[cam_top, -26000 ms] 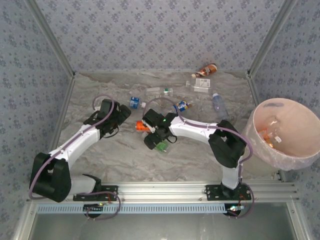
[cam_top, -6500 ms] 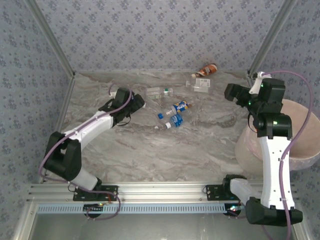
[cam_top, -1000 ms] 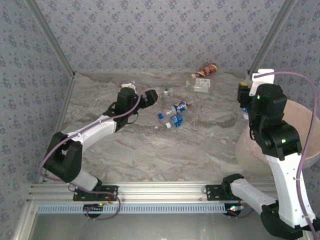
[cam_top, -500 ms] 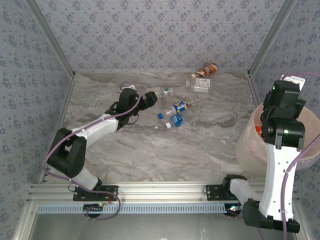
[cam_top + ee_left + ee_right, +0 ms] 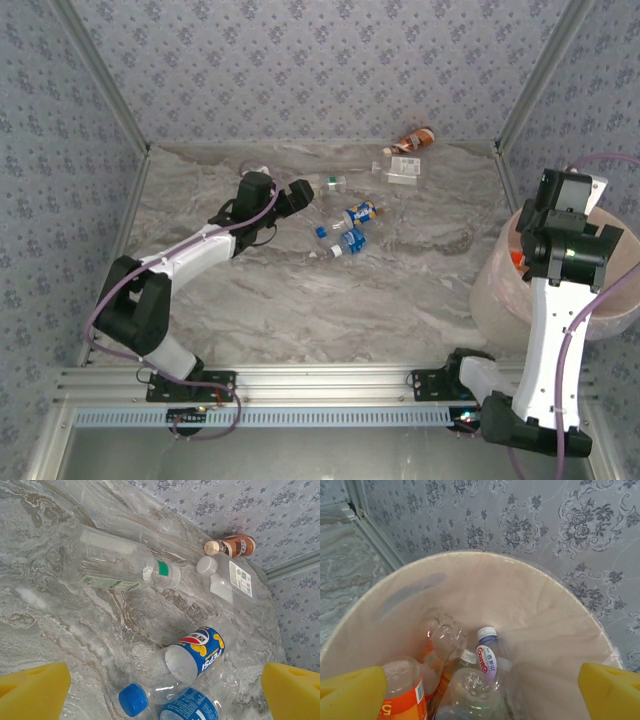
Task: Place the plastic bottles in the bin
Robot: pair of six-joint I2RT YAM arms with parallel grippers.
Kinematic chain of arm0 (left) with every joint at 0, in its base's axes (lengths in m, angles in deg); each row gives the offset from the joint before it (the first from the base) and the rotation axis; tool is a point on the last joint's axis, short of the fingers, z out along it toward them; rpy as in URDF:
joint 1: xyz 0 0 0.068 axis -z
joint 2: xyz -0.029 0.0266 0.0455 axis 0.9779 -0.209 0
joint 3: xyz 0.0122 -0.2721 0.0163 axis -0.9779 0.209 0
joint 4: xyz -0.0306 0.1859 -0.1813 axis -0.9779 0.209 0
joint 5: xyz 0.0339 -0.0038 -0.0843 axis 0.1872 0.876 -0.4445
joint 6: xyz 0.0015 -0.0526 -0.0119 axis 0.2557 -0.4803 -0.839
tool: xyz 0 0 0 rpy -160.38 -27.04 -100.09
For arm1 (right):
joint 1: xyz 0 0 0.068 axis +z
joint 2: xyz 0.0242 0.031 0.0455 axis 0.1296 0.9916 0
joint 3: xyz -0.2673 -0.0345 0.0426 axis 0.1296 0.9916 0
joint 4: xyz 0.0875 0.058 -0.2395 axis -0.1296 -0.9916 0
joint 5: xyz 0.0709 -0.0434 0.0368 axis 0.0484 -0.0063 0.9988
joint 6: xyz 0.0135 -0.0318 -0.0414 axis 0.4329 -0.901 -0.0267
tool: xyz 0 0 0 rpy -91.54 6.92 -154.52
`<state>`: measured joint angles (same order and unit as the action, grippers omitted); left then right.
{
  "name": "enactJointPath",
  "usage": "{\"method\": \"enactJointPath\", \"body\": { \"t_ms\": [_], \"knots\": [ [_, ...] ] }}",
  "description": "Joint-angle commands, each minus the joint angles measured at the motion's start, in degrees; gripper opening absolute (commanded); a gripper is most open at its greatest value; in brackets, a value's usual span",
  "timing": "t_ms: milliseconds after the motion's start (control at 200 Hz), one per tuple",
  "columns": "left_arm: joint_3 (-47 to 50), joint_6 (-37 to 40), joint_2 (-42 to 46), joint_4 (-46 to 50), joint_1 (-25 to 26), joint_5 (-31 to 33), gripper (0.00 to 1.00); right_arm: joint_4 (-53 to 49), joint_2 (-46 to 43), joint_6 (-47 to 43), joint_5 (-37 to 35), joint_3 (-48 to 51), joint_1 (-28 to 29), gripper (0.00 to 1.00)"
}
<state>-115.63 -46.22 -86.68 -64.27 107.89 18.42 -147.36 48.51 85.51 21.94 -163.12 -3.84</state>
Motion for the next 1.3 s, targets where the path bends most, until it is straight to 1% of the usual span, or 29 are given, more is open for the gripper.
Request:
{"method": "enactJointPath", "body": {
  "t_ms": [0,145,240,435,555,650,794,919,1179,1204,1294],
  "knots": [
    [-0.2,-0.9,0.0,-0.9,-0.4,-0.6,0.98,0.4,-0.5,1.9,1.5,-1.6,1.4,1.0],
    [0.0,-0.9,0.0,-0.5,-0.6,-0.6,0.98,3.1,-1.7,2.4,5.7,-0.3,3.4,1.0],
    [-0.2,0.0,-0.5,-1.8,-0.5,-2.5,0.98,4.1,-1.7,2.8,6.3,0.2,5.4,1.0],
    [-0.6,1.9,-1.5,-2.0,-0.6,-3.0,0.98,9.5,-2.1,2.9,4.8,2.6,13.7,1.0],
    [0.0,3.5,-1.0,-1.8,-0.6,-1.6,0.98,14.9,-2.6,3.6,6.2,4.5,18.5,1.0],
    [0.4,4.3,-0.4,-0.7,-0.6,-0.8,0.98,18.0,-2.4,4.3,10.0,4.9,21.1,1.0],
    [0.6,4.3,0.3,2.0,-0.9,-0.8,0.98,23.9,-1.9,7.2,18.2,6.8,24.8,1.0],
    [-0.3,3.5,0.2,5.3,-1.7,-1.5,0.98,27.7,0.6,10.1,24.0,8.1,27.5,1.0],
    [0.5,3.2,0.8,7.6,-2.5,-0.6,0.98,37.8,7.7,19.0,29.5,13.8,35.5,1.0],
    [0.7,3.0,0.9,7.6,-2.6,-0.5,0.98,37.8,8.8,19.3,29.1,13.8,36.4,1.0],
    [1.2,2.7,1.2,7.6,-3.0,-0.5,0.98,37.1,11.9,20.7,24.4,13.9,39.2,1.0]
  ]
}}
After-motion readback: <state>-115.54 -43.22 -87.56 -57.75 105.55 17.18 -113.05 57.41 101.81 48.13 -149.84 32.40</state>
